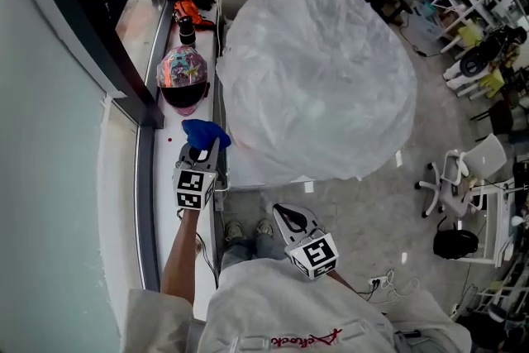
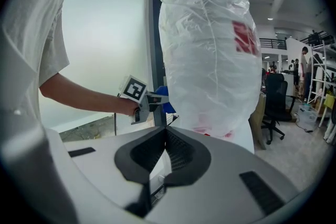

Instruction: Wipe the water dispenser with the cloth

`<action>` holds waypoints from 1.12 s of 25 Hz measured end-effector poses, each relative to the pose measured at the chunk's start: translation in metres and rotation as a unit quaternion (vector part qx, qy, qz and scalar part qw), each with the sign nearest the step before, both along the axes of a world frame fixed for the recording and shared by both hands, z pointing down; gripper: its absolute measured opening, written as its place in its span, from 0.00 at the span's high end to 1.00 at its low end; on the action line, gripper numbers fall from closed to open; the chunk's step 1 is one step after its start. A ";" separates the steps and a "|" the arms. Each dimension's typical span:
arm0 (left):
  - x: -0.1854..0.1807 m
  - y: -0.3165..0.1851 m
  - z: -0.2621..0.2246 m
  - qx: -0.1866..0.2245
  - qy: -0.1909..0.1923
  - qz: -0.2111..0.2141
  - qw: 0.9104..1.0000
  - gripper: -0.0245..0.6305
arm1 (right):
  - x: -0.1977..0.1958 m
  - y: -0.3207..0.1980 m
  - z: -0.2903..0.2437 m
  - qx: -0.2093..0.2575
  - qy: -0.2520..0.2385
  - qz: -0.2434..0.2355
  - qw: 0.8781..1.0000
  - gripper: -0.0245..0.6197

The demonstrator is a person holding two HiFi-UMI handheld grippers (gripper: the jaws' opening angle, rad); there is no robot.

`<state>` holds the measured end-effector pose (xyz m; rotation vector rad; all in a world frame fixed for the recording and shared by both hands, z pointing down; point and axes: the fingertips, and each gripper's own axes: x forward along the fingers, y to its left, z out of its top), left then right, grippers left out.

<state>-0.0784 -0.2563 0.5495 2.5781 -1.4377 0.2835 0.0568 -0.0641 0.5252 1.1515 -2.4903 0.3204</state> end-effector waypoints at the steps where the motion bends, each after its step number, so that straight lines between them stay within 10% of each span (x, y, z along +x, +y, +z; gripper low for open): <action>1: 0.002 -0.009 0.004 -0.004 -0.001 0.001 1.000 0.87 | -0.001 0.000 -0.001 0.000 -0.001 -0.001 1.000 0.94; 28: 0.027 -0.140 0.050 -0.063 -0.047 0.032 0.996 0.87 | -0.022 -0.025 -0.005 0.001 -0.011 -0.045 0.999 0.94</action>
